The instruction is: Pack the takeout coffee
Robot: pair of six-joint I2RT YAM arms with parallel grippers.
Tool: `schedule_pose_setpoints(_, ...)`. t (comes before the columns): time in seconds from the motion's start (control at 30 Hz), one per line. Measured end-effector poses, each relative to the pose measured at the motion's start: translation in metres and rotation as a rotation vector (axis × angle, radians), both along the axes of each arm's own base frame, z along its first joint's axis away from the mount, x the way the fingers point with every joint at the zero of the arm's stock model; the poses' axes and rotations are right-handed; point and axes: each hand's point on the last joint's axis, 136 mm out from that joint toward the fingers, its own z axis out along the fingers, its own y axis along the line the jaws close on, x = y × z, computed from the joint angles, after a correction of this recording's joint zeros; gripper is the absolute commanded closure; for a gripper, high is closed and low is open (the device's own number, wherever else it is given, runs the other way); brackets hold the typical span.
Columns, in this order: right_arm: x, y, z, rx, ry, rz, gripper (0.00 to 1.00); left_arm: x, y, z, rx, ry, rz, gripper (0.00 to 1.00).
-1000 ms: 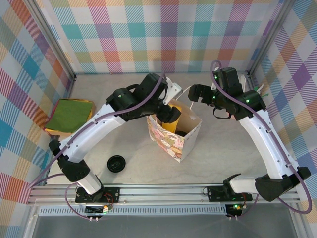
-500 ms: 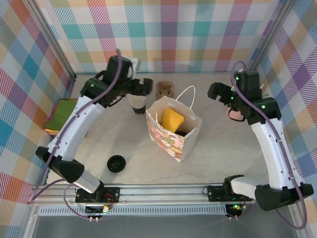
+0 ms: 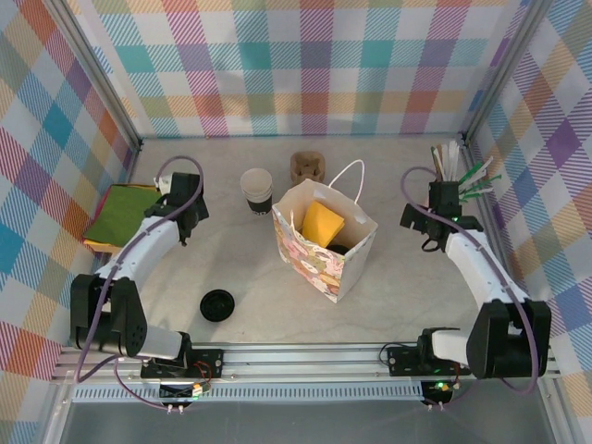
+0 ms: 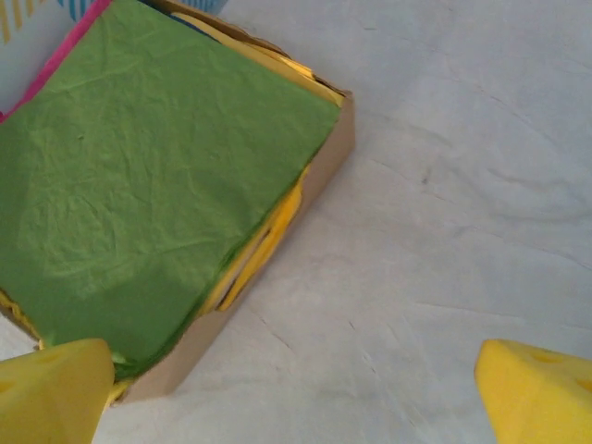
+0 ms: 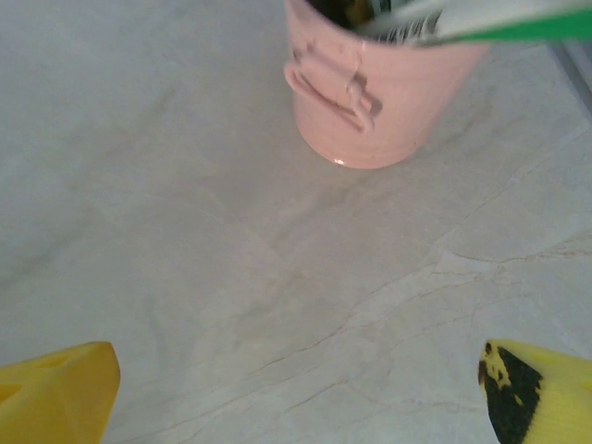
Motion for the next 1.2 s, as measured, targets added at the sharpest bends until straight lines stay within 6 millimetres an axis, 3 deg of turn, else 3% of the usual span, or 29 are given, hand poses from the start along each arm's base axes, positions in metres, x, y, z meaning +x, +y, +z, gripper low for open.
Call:
schedule_pose_setpoints(0.23,0.026,-0.009,-0.043,-0.086,-0.107,0.016,0.01,0.014,0.009,-0.058,0.062,-0.019,-0.010,0.00)
schedule_pose_setpoints(0.5,0.044,-0.005,-0.047,-0.093,-0.311,0.055,0.01,0.013,-0.018,-0.092,-0.010,-0.143,-0.206,0.00)
schedule_pose_setpoints(0.6,0.041,0.000,-0.054,-0.084,-0.337,0.090,0.01,0.012,-0.030,-0.095,-0.036,-0.201,-0.284,0.00)
schedule_pose_setpoints(0.77,0.054,0.017,-0.043,-0.053,-0.420,0.188,0.01,0.016,-0.043,-0.091,-0.054,-0.277,-0.364,0.00)
schedule_pose_setpoints(0.93,0.056,0.031,-0.049,-0.033,-0.445,0.277,0.01,0.024,-0.047,-0.076,-0.052,-0.345,-0.389,0.00)
schedule_pose_setpoints(1.2,0.058,0.038,-0.042,-0.020,-0.477,0.310,0.01,0.026,-0.049,-0.074,-0.055,-0.357,-0.399,0.00)
